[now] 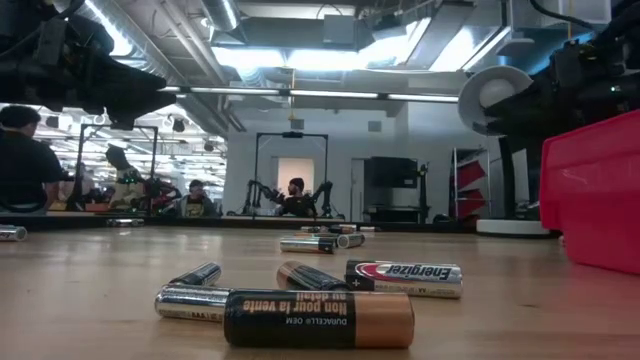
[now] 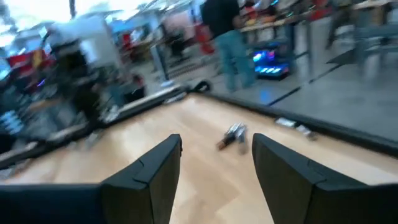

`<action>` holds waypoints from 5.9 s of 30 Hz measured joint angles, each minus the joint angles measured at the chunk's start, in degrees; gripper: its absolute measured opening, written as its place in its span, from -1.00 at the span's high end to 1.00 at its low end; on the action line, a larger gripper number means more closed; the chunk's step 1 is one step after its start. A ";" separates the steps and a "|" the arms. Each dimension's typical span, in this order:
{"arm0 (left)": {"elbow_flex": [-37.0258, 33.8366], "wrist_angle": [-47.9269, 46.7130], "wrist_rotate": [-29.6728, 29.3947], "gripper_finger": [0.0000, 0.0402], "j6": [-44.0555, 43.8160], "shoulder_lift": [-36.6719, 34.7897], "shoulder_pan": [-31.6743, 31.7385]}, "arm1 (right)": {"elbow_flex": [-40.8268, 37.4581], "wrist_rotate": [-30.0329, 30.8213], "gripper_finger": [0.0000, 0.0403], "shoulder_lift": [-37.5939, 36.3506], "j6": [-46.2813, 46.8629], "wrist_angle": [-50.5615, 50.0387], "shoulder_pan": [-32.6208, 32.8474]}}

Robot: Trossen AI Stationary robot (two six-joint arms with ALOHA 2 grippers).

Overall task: Sort batteries
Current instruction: Put the black battery into the left red bin

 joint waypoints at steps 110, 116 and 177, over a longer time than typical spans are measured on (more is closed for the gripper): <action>60.66 -13.02 -8.80 0.81 -20.81 106.53 -12.96 | 67.49 -11.38 0.01 46.82 -2.33 -58.81 12.71; 64.36 -9.93 -9.24 0.81 -21.43 97.99 -13.40 | 67.48 -11.12 0.01 43.64 -2.16 -60.29 12.72; 116.25 -7.02 4.62 0.76 -26.77 136.10 -17.47 | 63.84 8.42 0.01 30.35 12.53 -58.17 25.12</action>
